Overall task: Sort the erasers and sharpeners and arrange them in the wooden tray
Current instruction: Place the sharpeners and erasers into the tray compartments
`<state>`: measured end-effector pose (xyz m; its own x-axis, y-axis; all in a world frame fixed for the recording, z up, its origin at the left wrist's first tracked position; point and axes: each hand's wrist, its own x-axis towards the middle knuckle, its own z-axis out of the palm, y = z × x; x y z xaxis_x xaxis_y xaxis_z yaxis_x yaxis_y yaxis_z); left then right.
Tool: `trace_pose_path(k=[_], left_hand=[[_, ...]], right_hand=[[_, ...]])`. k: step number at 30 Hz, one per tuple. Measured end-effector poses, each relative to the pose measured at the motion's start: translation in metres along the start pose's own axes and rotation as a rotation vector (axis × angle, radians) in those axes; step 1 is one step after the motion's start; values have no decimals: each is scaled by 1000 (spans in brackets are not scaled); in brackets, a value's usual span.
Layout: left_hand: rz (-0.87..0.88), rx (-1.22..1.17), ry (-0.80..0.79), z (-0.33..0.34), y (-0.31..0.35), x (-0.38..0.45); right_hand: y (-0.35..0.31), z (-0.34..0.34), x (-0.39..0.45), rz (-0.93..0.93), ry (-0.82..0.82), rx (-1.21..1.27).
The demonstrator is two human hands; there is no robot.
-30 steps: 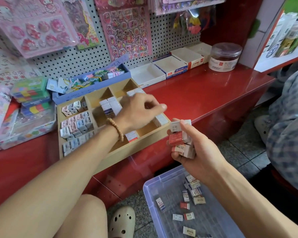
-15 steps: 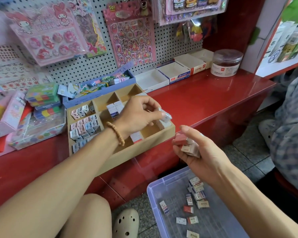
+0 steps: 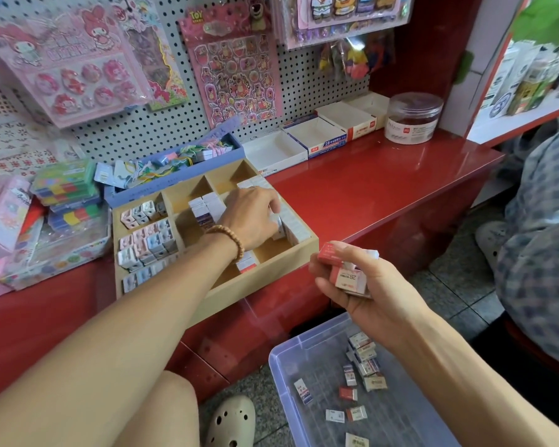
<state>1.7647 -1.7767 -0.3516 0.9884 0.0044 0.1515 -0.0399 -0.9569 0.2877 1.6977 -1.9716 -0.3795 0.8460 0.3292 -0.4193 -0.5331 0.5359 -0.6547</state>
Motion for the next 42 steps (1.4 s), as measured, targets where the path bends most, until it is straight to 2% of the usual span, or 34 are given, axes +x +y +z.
trace_pose_path(k=[9, 12, 14, 16, 17, 19, 26, 29, 32, 37, 42], left_hand=[[-34, -14, -10, 11, -2, 3], [-63, -16, 106, -1, 2, -7], [-106, -271, 106, -6, 11, -21], [-163, -613, -37, -8, 22, -41], [-169, -711, -107, -7, 25, -50], [-150, -815, -179, -4, 27, -63], [-238, -1027, -251, -11, 17, -81], [-283, -1101, -242, -26, 10, -84], [-320, -1042, -165, -46, -5, -84], [-294, -644, -47, -74, -42, -82], [-263, -345, -81, -63, -57, -73]], right_hand=[[-4, 0, 0, 0, -21, -40], [-3, 3, -1, -9, -34, -35], [-2, 5, -2, -12, -39, -31], [0, 7, -4, -13, -48, -35], [1, 8, -5, -13, -58, -43], [3, 10, -8, -12, -88, -73], [15, 16, -11, -17, -144, -187], [19, 19, -10, 22, -116, -129], [18, 19, -10, 77, -76, -12], [19, 17, -12, 77, -38, 12], [23, 14, -12, 57, -3, -23]])
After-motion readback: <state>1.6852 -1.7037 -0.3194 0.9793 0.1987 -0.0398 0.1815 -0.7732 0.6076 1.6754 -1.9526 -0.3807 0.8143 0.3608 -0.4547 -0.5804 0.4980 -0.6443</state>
